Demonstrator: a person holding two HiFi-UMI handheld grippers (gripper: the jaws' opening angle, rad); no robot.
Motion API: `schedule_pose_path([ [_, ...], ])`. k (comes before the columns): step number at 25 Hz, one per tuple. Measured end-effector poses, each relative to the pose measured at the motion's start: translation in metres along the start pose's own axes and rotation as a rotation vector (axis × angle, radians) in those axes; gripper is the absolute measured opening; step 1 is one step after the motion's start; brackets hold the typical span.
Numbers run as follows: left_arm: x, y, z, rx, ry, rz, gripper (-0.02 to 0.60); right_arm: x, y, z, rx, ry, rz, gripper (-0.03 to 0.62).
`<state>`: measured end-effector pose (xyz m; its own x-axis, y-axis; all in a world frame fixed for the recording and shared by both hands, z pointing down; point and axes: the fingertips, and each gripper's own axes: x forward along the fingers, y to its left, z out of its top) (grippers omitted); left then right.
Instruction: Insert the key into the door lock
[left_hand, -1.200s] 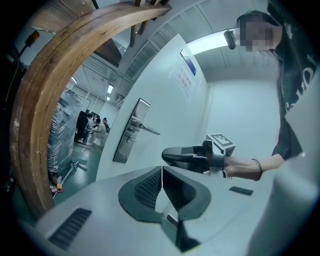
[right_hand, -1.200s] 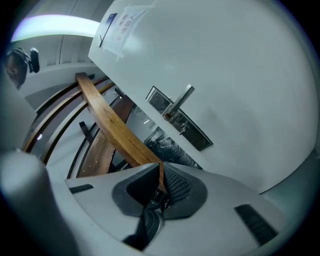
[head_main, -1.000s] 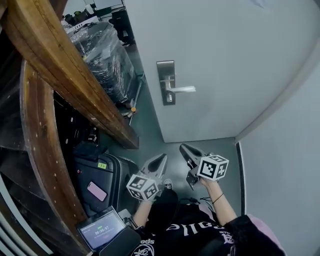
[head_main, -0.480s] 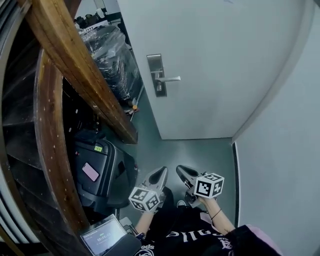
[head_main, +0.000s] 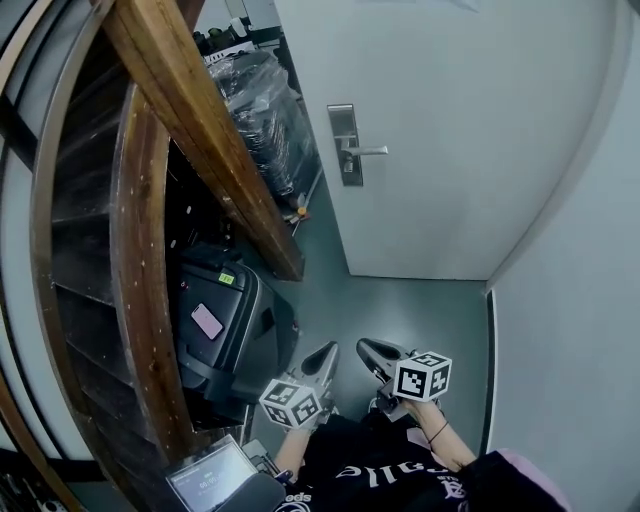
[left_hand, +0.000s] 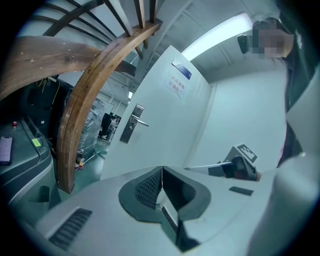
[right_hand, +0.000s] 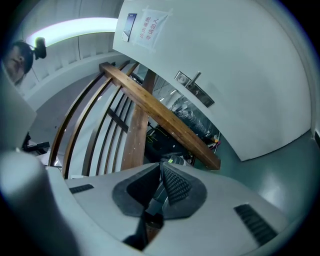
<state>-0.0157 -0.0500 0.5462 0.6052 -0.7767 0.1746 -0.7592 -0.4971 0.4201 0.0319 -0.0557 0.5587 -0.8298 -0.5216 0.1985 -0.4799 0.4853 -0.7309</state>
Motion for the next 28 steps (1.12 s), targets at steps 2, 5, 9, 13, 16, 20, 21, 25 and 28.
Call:
schedule_pose_path([
  [2, -0.006, -0.001, 0.002, -0.029, -0.011, -0.031, 0.008, 0.005, 0.008, -0.004, -0.006, 0.009, 0.012, 0.035],
  [5, -0.02, -0.005, 0.004, -0.038, -0.024, -0.075, 0.008, 0.012, 0.02, -0.015, -0.007, 0.022, 0.021, 0.035],
  [9, -0.05, -0.007, 0.001, -0.026, -0.054, -0.109, 0.006, 0.021, 0.038, -0.037, -0.009, 0.038, 0.015, 0.035],
  [13, -0.09, -0.003, -0.007, -0.008, -0.046, -0.139, 0.005, 0.029, 0.066, -0.064, -0.007, 0.022, 0.003, 0.035],
  [16, -0.122, -0.002, -0.011, -0.026, -0.053, -0.164, 0.005, 0.029, 0.084, -0.087, 0.004, -0.005, -0.018, 0.034],
  [20, -0.162, -0.001, -0.027, -0.05, -0.016, -0.18, 0.005, 0.023, 0.11, -0.116, 0.034, -0.055, -0.054, 0.035],
  [21, -0.171, -0.001, -0.034, -0.048, 0.002, -0.184, 0.005, 0.02, 0.116, -0.124, 0.041, -0.064, -0.064, 0.035],
  [25, -0.198, 0.0, -0.057, -0.064, 0.045, -0.198, 0.005, 0.008, 0.135, -0.158, 0.049, -0.072, -0.102, 0.034],
  [28, -0.208, -0.007, -0.063, -0.083, 0.046, -0.22, 0.005, -0.006, 0.143, -0.175, 0.044, -0.081, -0.14, 0.034],
])
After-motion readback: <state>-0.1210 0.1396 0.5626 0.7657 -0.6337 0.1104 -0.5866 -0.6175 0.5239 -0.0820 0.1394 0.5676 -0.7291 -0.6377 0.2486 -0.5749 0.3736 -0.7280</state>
